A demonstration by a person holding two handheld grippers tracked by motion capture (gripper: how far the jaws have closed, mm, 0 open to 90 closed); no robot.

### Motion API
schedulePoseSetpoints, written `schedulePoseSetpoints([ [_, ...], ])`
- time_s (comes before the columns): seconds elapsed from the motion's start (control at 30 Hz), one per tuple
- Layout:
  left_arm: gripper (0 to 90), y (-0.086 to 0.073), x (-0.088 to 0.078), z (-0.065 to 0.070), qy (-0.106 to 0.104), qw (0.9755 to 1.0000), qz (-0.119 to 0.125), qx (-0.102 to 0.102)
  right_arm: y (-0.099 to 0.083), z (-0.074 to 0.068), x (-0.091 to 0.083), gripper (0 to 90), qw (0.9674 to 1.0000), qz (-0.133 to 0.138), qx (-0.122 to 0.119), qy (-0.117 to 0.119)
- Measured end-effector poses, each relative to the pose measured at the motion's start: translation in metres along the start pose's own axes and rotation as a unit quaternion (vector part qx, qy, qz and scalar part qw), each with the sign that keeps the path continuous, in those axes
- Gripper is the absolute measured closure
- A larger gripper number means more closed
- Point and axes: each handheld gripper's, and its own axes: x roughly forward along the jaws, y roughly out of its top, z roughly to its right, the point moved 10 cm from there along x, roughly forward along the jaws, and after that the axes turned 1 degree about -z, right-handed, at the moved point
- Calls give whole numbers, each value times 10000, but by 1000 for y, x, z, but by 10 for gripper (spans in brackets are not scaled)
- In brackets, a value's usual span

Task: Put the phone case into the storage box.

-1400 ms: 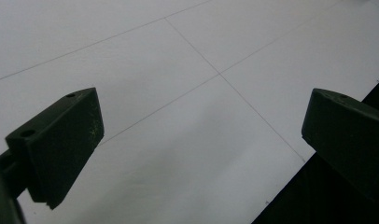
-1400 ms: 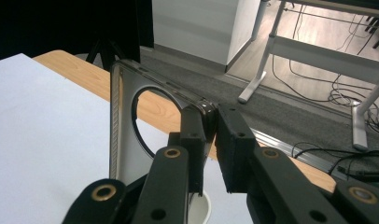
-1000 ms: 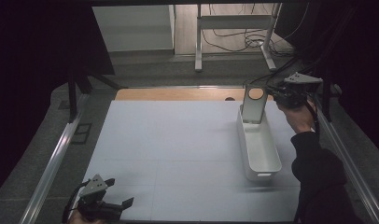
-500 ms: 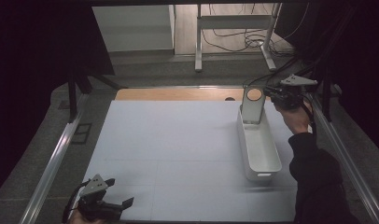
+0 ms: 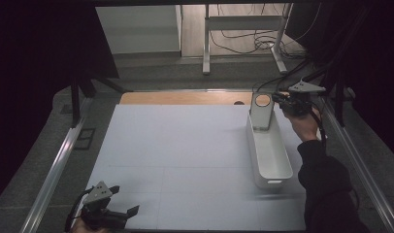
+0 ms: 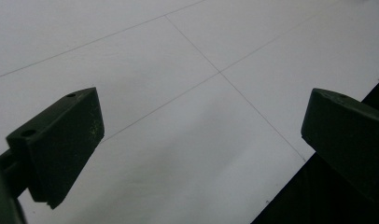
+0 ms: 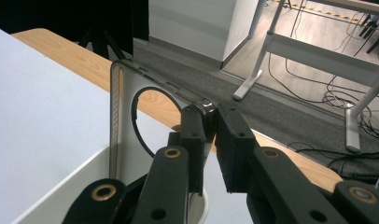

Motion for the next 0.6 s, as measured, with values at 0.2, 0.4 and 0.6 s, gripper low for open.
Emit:
schedulePoseSetpoints([
  [0.2,0,0,0,0,3,10000,-6,-3,-2,2,1,812,10000,40,-24,-29],
  [0.4,1,0,0,0,2,10000,-7,-1,-6,3,2,810,10000,28,-19,-43],
  [0.6,1,0,0,0,9,10000,-12,9,-8,3,4,809,10000,51,-5,-64],
])
